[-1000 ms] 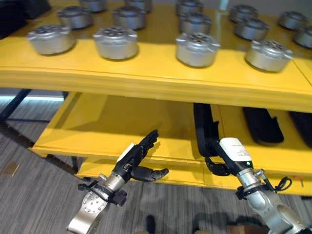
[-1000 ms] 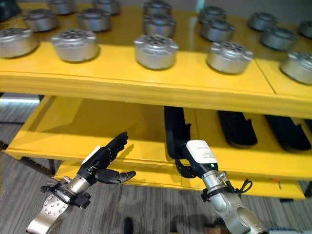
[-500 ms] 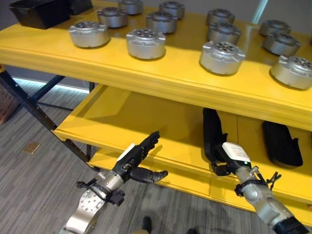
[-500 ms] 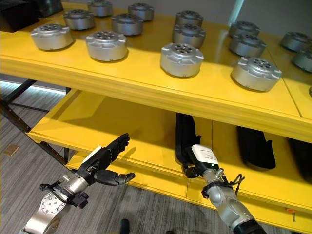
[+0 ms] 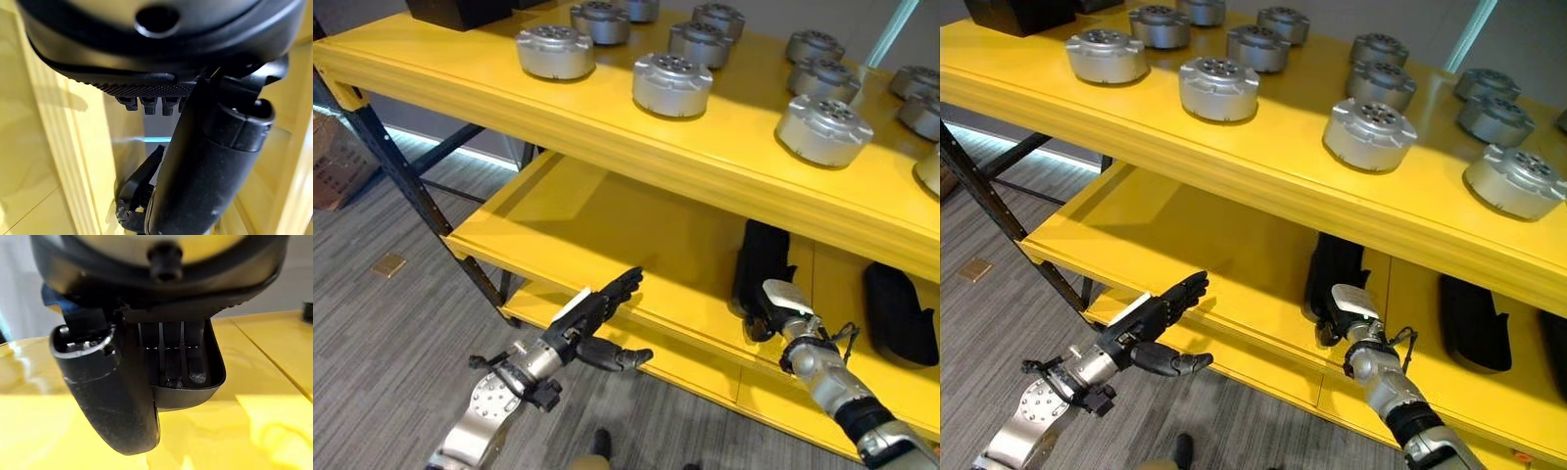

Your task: Move parts from the plastic box to the shelf.

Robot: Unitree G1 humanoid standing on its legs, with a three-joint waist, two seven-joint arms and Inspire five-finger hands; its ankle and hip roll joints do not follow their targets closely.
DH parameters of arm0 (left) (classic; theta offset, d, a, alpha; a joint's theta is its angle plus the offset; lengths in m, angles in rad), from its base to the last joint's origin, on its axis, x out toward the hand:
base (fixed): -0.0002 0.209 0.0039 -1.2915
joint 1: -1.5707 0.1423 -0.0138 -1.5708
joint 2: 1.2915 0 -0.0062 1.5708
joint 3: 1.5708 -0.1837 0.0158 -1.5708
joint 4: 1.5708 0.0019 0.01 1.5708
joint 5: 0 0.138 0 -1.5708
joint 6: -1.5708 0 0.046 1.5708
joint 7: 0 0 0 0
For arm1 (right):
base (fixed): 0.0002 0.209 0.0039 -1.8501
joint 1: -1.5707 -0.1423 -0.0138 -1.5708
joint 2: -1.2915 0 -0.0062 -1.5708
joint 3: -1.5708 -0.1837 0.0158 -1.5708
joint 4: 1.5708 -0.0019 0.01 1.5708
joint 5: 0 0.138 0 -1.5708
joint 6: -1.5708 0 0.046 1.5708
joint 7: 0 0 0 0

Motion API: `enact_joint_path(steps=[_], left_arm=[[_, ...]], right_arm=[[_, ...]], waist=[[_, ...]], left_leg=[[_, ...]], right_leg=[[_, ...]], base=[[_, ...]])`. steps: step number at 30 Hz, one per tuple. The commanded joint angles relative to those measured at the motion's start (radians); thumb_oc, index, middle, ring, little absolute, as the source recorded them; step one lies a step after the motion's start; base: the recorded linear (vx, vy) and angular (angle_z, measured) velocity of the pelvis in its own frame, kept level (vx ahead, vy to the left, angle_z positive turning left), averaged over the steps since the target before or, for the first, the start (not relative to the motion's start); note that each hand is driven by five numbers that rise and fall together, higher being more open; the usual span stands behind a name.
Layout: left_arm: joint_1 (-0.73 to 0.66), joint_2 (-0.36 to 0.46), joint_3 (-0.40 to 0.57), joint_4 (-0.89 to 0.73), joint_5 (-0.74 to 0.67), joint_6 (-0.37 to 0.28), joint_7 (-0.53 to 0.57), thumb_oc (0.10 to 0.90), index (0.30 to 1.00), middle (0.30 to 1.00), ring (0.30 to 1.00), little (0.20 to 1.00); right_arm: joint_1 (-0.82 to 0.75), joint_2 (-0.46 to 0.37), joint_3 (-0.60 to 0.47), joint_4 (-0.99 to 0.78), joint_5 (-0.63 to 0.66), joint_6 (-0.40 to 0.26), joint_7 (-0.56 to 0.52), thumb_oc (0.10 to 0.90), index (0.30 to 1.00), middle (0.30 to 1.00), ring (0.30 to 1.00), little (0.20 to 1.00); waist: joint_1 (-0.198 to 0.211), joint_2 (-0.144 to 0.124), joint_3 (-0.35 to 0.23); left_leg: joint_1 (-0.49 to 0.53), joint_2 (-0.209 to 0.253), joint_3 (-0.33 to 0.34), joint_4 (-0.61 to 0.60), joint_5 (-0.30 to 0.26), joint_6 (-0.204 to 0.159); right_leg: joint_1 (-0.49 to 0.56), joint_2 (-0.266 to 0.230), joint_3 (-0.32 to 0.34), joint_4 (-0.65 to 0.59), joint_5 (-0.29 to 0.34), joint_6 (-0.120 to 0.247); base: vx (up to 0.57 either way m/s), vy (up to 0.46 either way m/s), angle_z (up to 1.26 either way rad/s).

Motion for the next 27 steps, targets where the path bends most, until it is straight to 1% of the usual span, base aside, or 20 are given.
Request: enact_joint_path(steps=[1, 2, 3, 4, 5, 10, 11, 12, 15, 18, 24, 25, 26, 27], left_arm=[[-0.093, -0.019, 0.009, -0.080, -0.031, -0.074, 0.003, 0.900, 1.000, 1.000, 1.000, 1.000], [-0.109, -0.025, -0.003, -0.075, -0.030, -0.067, 0.010, 0.900, 1.000, 1.000, 1.000, 1.000], [-0.113, -0.027, -0.005, -0.074, -0.030, -0.064, 0.010, 0.900, 1.000, 1.000, 1.000, 1.000], [-0.128, -0.034, -0.015, -0.073, -0.033, -0.054, 0.012, 0.900, 1.000, 1.000, 1.000, 1.000], [-0.136, -0.041, -0.014, -0.071, -0.033, -0.050, 0.016, 0.900, 1.000, 1.000, 1.000, 1.000], [-0.142, -0.062, -0.019, -0.071, -0.051, -0.035, 0.018, 0.900, 1.000, 1.000, 1.000, 1.000], [-0.139, -0.067, -0.018, -0.072, -0.051, -0.031, 0.010, 0.900, 1.000, 1.000, 1.000, 1.000], [-0.131, -0.072, -0.021, -0.078, -0.039, -0.028, 0.012, 0.900, 1.000, 1.000, 1.000, 1.000], [-0.114, -0.073, -0.021, -0.065, -0.049, -0.043, 0.013, 0.900, 1.000, 1.000, 1.000, 1.000], [-0.118, -0.078, -0.022, -0.061, -0.046, -0.041, 0.019, 0.900, 1.000, 1.000, 1.000, 1.000], [-0.120, -0.076, -0.021, -0.059, -0.047, -0.037, 0.023, 0.900, 1.000, 1.000, 1.000, 1.000], [-0.119, -0.076, -0.023, -0.060, -0.044, -0.041, 0.024, 0.900, 1.000, 1.000, 1.000, 1.000], [-0.119, -0.076, -0.024, -0.061, -0.044, -0.041, 0.025, 0.900, 1.000, 1.000, 1.000, 1.000], [-0.120, -0.075, -0.024, -0.064, -0.045, -0.039, 0.026, 0.900, 1.000, 1.000, 1.000, 1.000]], right_arm=[[-0.131, -0.039, 0.045, 0.048, 0.039, 0.016, -0.007, 0.400, 0.300, 0.300, 0.300, 0.300], [-0.138, -0.035, 0.053, 0.056, 0.042, 0.025, -0.005, 0.400, 0.300, 0.300, 0.300, 0.300], [-0.138, -0.035, 0.054, 0.057, 0.042, 0.028, -0.005, 0.400, 0.300, 0.300, 0.300, 0.300], [-0.138, -0.031, 0.058, 0.064, 0.048, 0.029, -0.005, 0.400, 0.300, 0.300, 0.300, 0.300], [-0.141, -0.026, 0.055, 0.070, 0.061, 0.039, 0.005, 0.400, 0.300, 0.300, 0.300, 0.300], [-0.161, -0.017, 0.049, 0.119, 0.067, 0.043, 0.032, 0.400, 0.300, 0.300, 0.300, 0.300], [-0.167, -0.015, 0.050, 0.130, 0.069, 0.057, 0.044, 0.400, 0.300, 0.300, 0.300, 0.300], [-0.167, -0.011, 0.050, 0.147, 0.064, 0.055, 0.045, 0.400, 0.300, 0.300, 0.300, 0.300], [-0.152, -0.014, 0.059, 0.149, 0.013, 0.034, 0.060, 0.400, 0.300, 0.300, 0.300, 0.300], [-0.171, -0.021, 0.071, 0.166, -0.022, 0.031, 0.075, 0.400, 0.300, 0.300, 0.300, 0.300], [-0.186, -0.033, 0.076, 0.177, -0.052, 0.024, 0.091, 0.400, 0.300, 0.300, 0.300, 0.300], [-0.194, -0.041, 0.081, 0.187, -0.059, 0.017, 0.092, 0.512, 0.456, 0.456, 0.456, 0.456], [-0.194, -0.042, 0.081, 0.188, -0.060, 0.016, 0.091, 0.545, 0.503, 0.503, 0.503, 0.503], [-0.198, -0.043, 0.082, 0.187, -0.069, 0.016, 0.098, 0.618, 0.605, 0.605, 0.605, 0.605]], waist=[[0.025, 0.044, -0.016], [0.013, 0.045, -0.010], [0.010, 0.044, -0.013], [0.002, 0.044, -0.016], [-0.002, 0.045, -0.020], [-0.002, 0.049, -0.027], [-0.003, 0.051, -0.030], [-0.004, 0.056, -0.033], [-0.010, 0.060, -0.048], [-0.013, 0.062, -0.045], [-0.012, 0.064, -0.043], [-0.011, 0.064, -0.041], [-0.011, 0.064, -0.040], [-0.011, 0.064, -0.039]], left_leg=[[0.021, 0.036, 0.096, 0.075, -0.154, 0.016], [0.029, 0.033, 0.078, 0.076, -0.160, 0.017], [0.025, 0.032, 0.075, 0.076, -0.158, 0.018], [0.023, 0.032, 0.068, 0.073, -0.158, 0.018], [0.018, 0.034, 0.069, 0.069, -0.150, 0.012], [0.025, 0.032, 0.075, 0.056, -0.147, 0.000], [0.029, 0.032, 0.078, 0.049, -0.146, -0.005], [0.037, 0.031, 0.079, 0.041, -0.146, -0.008], [0.059, 0.032, 0.092, 0.023, -0.147, -0.012], [0.061, 0.037, 0.097, 0.027, -0.149, -0.015], [0.057, 0.039, 0.098, 0.029, -0.148, -0.018], [0.053, 0.040, 0.097, 0.032, -0.148, -0.018], [0.053, 0.040, 0.097, 0.032, -0.148, -0.018], [0.051, 0.041, 0.096, 0.035, -0.148, -0.019]], right_leg=[[-0.075, 0.007, -0.031, 0.092, -0.036, 0.022], [-0.086, 0.018, 0.006, 0.082, -0.034, 0.026], [-0.090, 0.022, 0.015, 0.077, -0.031, 0.025], [-0.094, 0.033, 0.038, 0.066, -0.031, 0.023], [-0.094, 0.045, 0.048, 0.047, -0.026, 0.020], [-0.072, 0.047, 0.047, -0.003, -0.018, 0.013], [-0.066, 0.046, 0.046, -0.015, -0.016, 0.012], [-0.060, 0.044, 0.043, -0.025, -0.015, 0.011], [-0.049, 0.036, 0.035, -0.041, -0.011, 0.015], [-0.051, 0.031, 0.035, -0.044, -0.007, 0.015], [-0.053, 0.030, 0.036, -0.048, -0.007, 0.015], [-0.055, 0.029, 0.036, -0.046, -0.007, 0.015], [-0.056, 0.029, 0.036, -0.046, -0.008, 0.015], [-0.057, 0.028, 0.035, -0.044, -0.008, 0.015]], base=[[0.05, -0.086, -0.22], [0.04, -0.065, -0.27], [0.03, -0.068, -0.23], [0.00, -0.116, 0.07], [0.00, -0.117, 0.22], [0.00, -0.035, 0.09], [0.01, 0.021, -0.03], [0.03, 0.038, -0.01], [0.05, 0.032, -0.07], [0.02, -0.003, -0.05], [0.00, 0.000, 0.00], [0.00, 0.000, 0.00], [0.00, 0.000, 0.00], [0.00, 0.000, 0.00]])
